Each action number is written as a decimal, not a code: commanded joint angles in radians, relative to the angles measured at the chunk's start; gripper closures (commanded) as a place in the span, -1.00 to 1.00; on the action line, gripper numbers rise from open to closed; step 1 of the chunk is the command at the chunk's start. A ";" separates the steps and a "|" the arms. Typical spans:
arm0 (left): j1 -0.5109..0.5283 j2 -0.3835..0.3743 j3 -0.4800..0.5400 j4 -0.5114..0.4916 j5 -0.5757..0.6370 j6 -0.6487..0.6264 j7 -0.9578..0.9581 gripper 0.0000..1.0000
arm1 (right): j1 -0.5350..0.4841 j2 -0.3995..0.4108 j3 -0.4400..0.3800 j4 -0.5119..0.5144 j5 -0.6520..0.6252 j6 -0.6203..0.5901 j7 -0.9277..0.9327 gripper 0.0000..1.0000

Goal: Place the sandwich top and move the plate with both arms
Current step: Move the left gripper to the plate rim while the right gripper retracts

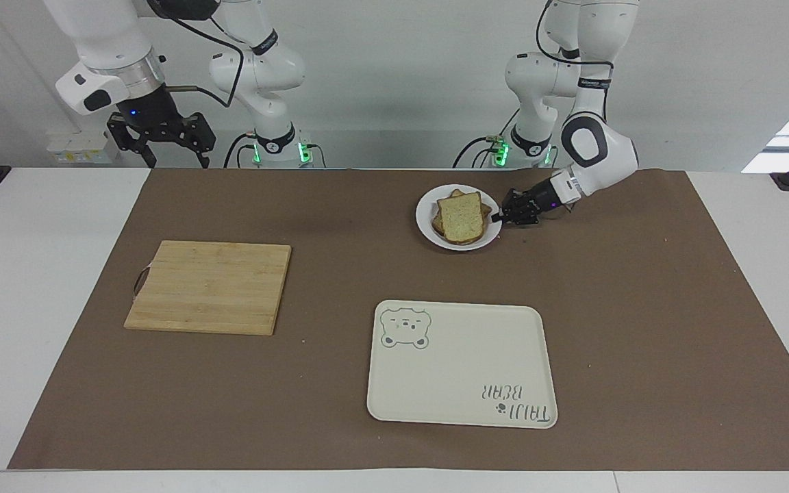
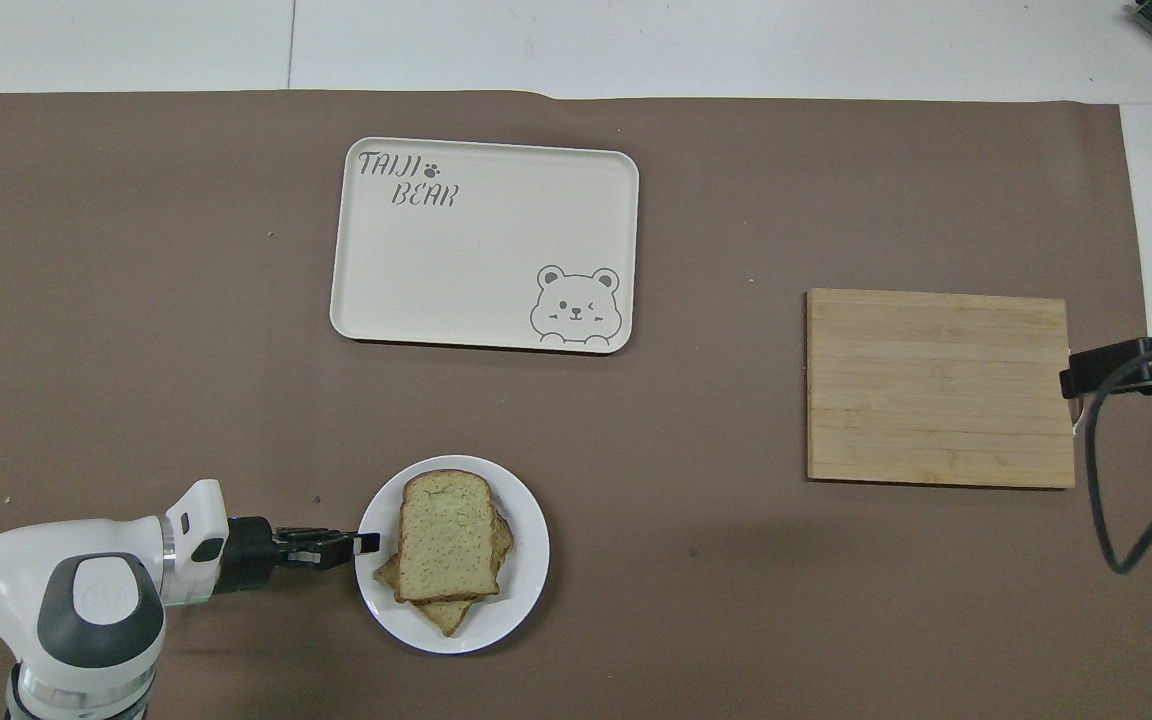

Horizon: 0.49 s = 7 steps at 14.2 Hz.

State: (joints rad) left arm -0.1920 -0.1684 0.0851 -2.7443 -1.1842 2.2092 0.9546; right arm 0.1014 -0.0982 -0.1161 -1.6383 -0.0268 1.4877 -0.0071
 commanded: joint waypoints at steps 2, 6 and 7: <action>-0.018 -0.037 0.007 -0.029 -0.025 0.012 -0.036 1.00 | -0.005 -0.002 0.006 0.038 0.015 -0.032 -0.019 -1.00; -0.036 -0.037 0.007 -0.028 -0.023 -0.012 -0.034 1.00 | -0.014 0.025 0.003 0.077 0.018 -0.050 -0.017 -1.00; -0.040 -0.034 0.007 -0.026 -0.025 -0.014 -0.036 1.00 | -0.012 0.025 0.001 0.077 0.016 -0.047 -0.017 -1.00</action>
State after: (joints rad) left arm -0.1948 -0.1867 0.0873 -2.7472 -1.1926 2.1848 0.9369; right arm 0.0993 -0.0946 -0.1160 -1.5954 -0.0263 1.4614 -0.0071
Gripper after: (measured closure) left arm 0.947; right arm 0.000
